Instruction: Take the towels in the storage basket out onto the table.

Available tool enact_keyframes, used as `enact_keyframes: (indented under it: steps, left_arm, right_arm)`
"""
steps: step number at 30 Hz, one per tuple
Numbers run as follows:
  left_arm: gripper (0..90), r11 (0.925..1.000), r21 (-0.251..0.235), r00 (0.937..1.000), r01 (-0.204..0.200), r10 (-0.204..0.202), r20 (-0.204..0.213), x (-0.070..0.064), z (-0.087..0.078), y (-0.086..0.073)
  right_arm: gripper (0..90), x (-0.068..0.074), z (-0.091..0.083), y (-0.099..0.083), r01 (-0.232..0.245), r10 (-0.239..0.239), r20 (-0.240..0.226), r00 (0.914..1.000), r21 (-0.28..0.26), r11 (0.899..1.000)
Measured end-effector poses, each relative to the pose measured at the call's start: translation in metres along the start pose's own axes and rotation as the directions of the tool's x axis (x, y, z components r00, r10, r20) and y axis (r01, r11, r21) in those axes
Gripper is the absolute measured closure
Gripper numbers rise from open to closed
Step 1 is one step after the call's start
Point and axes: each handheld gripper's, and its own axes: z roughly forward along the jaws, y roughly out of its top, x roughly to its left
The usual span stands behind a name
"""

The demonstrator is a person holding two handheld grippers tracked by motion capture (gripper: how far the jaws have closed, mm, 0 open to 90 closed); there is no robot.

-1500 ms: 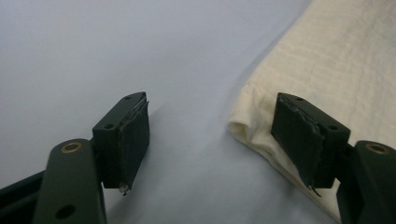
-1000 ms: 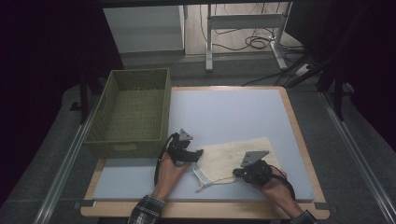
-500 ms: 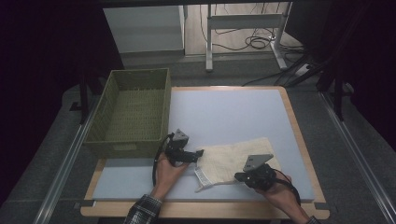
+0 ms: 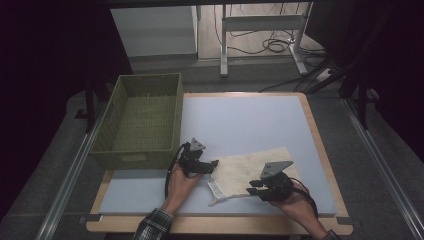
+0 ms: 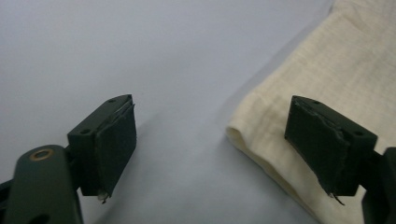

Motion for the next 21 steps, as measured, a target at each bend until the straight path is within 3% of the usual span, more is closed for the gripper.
enact_keyframes:
  steps: [3, 6, 13, 17, 21]
  left_arm:
    - [20.0, 0.9990, 0.045, 0.9992, 0.002, 0.000, -0.040, -0.001, 0.005, 0.002]
    - [19.0, 0.9986, 0.048, 0.9993, 0.022, -0.021, -0.031, 0.000, 0.006, 0.002]
    - [18.8, 0.9985, 0.053, 0.9995, 0.013, -0.011, -0.031, 0.000, 0.006, 0.002]
    - [18.8, 0.9985, 0.053, 0.9995, 0.013, -0.011, -0.030, 0.000, 0.006, 0.002]
    - [18.8, 0.9985, 0.053, 0.9995, 0.013, -0.012, -0.030, 0.000, 0.006, 0.002]
  right_arm:
    - [66.7, 0.005, 0.008, 0.007, 0.000, 0.000, -0.026, 0.9997, -0.003, 1.000]
    - [65.6, 0.008, 0.011, 0.012, 0.006, -0.006, -0.038, 0.9992, -0.003, 1.000]
    - [61.8, 0.020, 0.025, 0.031, 0.033, -0.033, -0.085, 0.9958, -0.007, 0.999]
    - [58.9, 0.032, 0.040, 0.042, 0.056, -0.055, -0.115, 0.9918, 0.008, 0.998]
    - [56.2, 0.043, 0.058, 0.051, 0.088, -0.083, -0.117, 0.9897, 0.035, 0.996]
